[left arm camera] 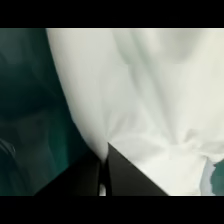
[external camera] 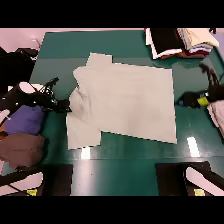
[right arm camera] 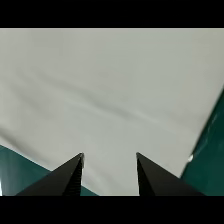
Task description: Fold the shirts.
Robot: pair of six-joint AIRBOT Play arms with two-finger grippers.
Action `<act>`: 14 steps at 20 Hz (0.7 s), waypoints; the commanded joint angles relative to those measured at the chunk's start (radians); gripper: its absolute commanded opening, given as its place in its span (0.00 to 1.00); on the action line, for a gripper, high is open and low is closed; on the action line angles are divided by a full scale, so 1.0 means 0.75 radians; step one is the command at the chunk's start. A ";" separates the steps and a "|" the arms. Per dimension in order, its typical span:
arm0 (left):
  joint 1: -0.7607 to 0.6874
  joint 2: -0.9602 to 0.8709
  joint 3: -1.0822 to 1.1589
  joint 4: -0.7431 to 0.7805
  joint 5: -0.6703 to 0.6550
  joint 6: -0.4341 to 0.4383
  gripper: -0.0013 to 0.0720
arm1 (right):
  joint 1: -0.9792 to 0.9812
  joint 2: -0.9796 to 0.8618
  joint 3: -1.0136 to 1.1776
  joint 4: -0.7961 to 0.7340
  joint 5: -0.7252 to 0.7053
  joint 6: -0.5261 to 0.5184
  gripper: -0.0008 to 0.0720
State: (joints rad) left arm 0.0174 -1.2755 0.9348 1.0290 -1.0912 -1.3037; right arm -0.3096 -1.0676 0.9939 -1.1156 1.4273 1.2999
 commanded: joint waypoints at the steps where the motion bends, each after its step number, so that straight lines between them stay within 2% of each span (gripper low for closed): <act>1: -0.003 0.115 0.017 0.030 -0.014 0.005 0.05 | -0.198 0.091 -0.291 -0.159 0.051 0.001 0.54; 4: -0.003 0.128 0.015 0.029 -0.016 0.005 0.05 | -0.397 0.112 -0.557 -0.152 0.045 -0.010 0.55; 7: -0.003 0.128 0.015 0.028 -0.013 0.005 0.05 | -0.468 0.110 -0.704 -0.117 -0.020 -0.035 0.55; 10: -0.003 0.128 0.015 0.022 -0.013 0.004 0.05 | -0.419 0.110 -0.760 -0.006 -0.098 -0.040 0.55; 14: -0.003 0.128 0.015 0.011 -0.014 0.005 0.05 | -0.212 0.047 -0.729 0.101 -0.168 -0.044 0.52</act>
State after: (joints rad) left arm 0.0143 -1.1805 0.9451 1.0431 -1.1011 -1.3006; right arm -0.5449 -1.0035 0.4530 -1.1027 1.3659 1.2716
